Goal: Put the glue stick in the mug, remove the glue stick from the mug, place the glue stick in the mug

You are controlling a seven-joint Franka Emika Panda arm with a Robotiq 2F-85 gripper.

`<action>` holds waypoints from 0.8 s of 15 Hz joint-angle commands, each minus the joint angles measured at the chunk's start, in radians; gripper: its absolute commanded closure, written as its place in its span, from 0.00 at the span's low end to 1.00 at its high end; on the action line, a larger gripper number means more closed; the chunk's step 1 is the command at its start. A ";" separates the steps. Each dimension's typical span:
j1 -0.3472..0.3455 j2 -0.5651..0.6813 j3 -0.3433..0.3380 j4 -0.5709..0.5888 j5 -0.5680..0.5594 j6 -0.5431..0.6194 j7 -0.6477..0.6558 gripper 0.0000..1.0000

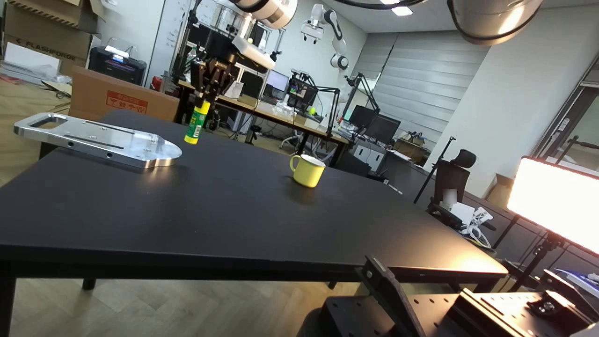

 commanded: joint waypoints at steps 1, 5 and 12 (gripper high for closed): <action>0.001 0.013 0.000 0.019 0.000 -0.007 -0.009 0.67; 0.002 0.031 0.000 0.050 0.000 -0.015 -0.018 0.67; 0.020 0.046 0.002 0.078 -0.004 -0.042 -0.038 0.92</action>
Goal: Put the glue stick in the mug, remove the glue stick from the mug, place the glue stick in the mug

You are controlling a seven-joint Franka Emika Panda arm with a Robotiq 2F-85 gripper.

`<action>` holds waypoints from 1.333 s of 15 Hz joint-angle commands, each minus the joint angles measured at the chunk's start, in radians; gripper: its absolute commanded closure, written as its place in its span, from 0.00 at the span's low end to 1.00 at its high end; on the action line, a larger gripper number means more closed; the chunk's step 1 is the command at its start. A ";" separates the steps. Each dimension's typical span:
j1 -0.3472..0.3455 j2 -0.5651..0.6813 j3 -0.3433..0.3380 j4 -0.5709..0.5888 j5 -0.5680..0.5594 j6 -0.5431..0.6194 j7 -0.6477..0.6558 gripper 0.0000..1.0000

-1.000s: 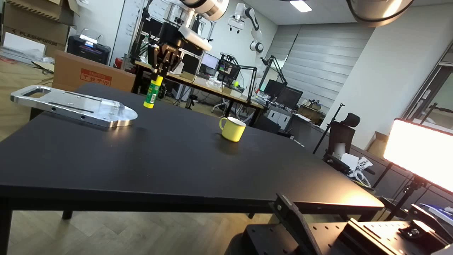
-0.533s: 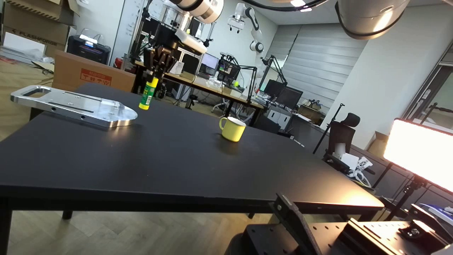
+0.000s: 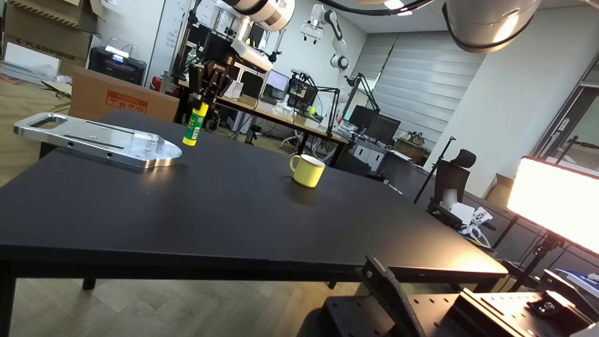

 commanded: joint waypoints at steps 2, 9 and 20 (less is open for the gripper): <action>0.023 0.017 0.000 0.035 -0.006 -0.027 -0.013 0.92; 0.048 0.041 -0.006 0.045 -0.010 -0.001 -0.031 0.92; 0.049 0.062 -0.005 0.057 -0.006 0.017 -0.058 0.92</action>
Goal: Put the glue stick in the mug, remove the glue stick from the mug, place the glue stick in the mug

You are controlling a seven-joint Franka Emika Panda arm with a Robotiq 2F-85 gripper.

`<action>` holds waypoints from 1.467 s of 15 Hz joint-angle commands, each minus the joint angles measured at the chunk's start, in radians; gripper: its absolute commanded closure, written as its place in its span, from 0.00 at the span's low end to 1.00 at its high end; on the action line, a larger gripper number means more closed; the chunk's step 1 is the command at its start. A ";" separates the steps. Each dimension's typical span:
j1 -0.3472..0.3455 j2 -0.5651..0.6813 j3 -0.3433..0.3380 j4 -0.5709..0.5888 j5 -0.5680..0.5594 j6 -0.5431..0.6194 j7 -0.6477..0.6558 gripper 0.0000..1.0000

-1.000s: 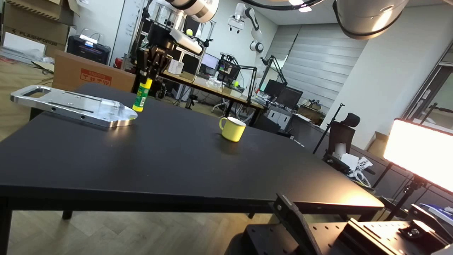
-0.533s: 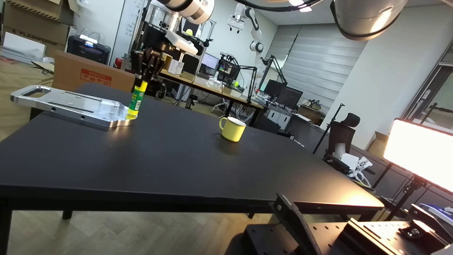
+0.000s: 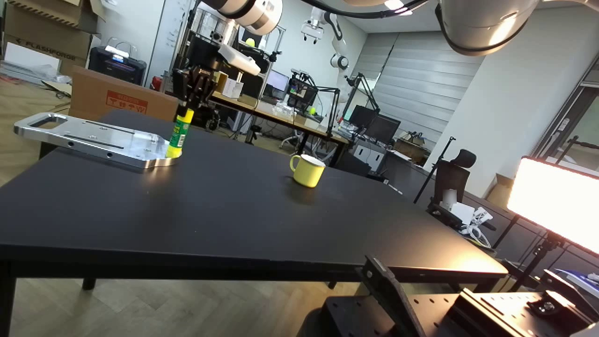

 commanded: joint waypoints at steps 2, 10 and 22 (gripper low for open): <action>0.004 0.030 -0.002 0.053 -0.002 -0.001 -0.007 0.42; 0.011 0.008 -0.007 0.048 -0.009 0.019 -0.005 0.00; 0.087 -0.119 -0.056 0.030 -0.080 0.040 0.029 0.00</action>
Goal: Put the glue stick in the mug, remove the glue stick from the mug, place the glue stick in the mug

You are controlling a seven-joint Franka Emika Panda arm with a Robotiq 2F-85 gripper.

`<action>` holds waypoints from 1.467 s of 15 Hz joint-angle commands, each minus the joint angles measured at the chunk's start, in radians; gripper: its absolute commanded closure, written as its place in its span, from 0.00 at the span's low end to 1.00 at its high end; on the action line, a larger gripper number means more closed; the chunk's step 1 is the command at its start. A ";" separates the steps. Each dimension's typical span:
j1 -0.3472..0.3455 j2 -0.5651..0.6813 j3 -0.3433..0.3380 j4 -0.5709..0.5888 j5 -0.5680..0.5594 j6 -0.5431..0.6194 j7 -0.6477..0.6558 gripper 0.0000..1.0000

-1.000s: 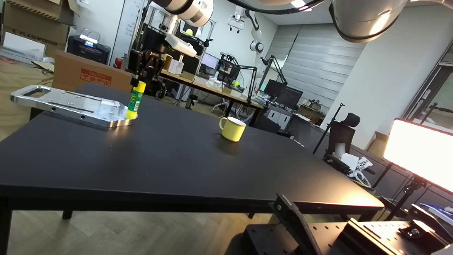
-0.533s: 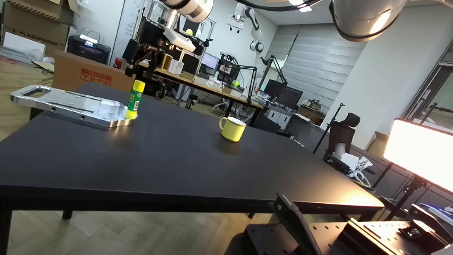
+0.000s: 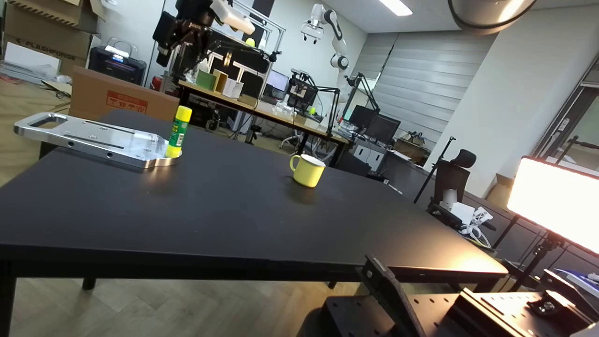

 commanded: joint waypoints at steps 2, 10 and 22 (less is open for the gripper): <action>0.030 -0.057 -0.035 -0.015 -0.037 -0.009 0.036 0.00; 0.001 -0.056 -0.067 -0.023 -0.013 -0.004 0.048 0.00; -0.070 0.019 -0.012 -0.028 0.096 -0.026 0.007 0.00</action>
